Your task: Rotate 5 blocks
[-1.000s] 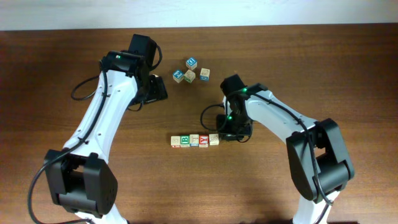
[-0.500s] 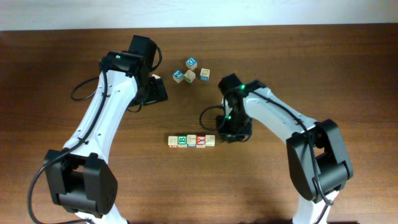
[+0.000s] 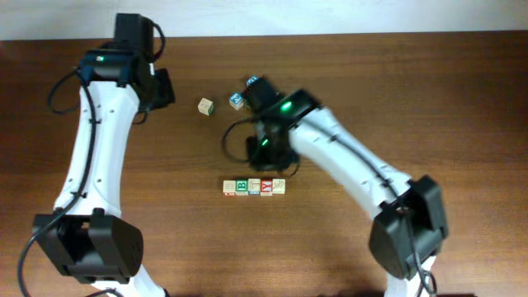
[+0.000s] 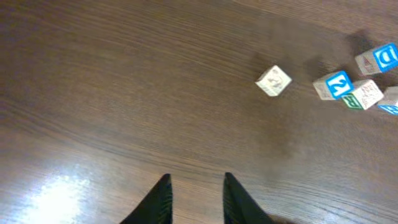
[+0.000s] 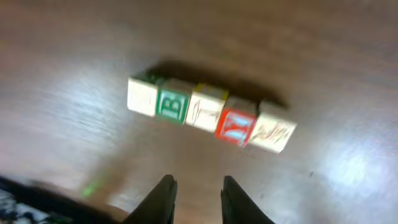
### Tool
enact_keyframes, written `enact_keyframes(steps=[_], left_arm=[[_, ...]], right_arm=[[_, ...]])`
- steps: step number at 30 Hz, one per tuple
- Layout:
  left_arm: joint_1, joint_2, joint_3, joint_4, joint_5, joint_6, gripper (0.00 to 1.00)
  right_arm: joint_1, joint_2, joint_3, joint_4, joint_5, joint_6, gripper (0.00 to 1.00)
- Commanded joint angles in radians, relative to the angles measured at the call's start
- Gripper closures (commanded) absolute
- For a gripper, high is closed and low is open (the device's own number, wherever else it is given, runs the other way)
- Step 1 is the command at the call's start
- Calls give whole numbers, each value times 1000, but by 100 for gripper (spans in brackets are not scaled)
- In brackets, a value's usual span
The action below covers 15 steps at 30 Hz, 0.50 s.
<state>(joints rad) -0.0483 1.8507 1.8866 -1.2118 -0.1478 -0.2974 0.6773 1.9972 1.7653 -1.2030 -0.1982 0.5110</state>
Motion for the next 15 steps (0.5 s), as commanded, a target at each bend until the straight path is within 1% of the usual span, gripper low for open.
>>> enact_keyframes(steps=[1,4,9,15], left_arm=[[14,1,14,0,-7,11,69],[18,1,14,-1,-6,11,68],[19,1,14,-9,-6,11,67],[19,1,14,-13,-6,11,65]], right_arm=[[71,43,11,-22,124,97,74],[121,87,10,-59,125,108,74],[133,135,-41,-71,124,134,74],[121,137,-131,24,123,134,74]])
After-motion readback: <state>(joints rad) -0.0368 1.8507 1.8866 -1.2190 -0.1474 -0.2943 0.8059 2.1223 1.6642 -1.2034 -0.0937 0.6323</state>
